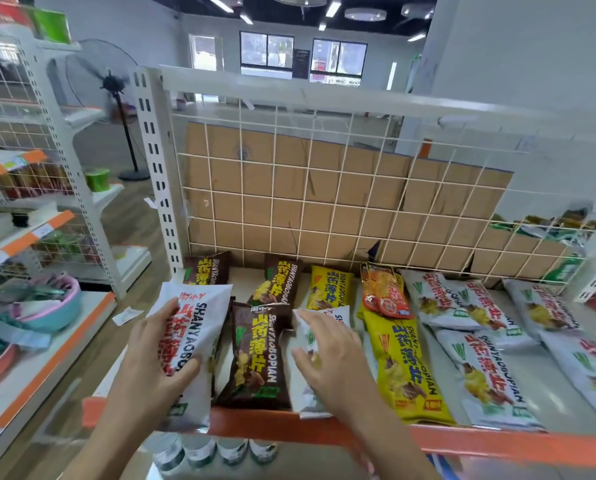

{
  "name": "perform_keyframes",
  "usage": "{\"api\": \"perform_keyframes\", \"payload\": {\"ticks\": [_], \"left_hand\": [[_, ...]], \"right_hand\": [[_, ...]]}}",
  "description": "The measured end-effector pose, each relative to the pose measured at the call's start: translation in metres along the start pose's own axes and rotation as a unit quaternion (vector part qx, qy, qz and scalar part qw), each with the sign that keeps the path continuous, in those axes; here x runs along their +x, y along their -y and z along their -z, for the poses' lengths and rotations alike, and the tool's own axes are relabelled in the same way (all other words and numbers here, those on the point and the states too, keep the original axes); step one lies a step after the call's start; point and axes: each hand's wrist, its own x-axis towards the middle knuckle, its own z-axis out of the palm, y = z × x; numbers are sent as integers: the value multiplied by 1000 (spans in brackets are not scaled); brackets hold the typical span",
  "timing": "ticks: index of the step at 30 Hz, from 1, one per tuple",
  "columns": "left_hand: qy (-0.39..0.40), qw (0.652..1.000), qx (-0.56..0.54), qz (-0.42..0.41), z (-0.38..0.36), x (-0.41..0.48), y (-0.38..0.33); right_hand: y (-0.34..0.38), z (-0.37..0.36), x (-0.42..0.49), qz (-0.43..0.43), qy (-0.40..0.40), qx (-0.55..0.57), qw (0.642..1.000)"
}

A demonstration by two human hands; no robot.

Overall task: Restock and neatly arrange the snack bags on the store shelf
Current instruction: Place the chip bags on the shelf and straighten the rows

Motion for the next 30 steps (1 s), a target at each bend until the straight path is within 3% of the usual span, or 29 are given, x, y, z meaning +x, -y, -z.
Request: {"api": "perform_keyframes", "payload": {"ticks": [11,24,30], "left_hand": [[80,996,-31,-39,-75,-17,-84],[173,976,-80,-104,-202,-85,-205],[211,972,-78,-69,-250,-103,-242]], "right_hand": [[-106,85,-80,-115,-14,-52,992],[-218,179,-206,-230,-85,-76,966],[-248,203,-236,-250,-103,-83,959]]}}
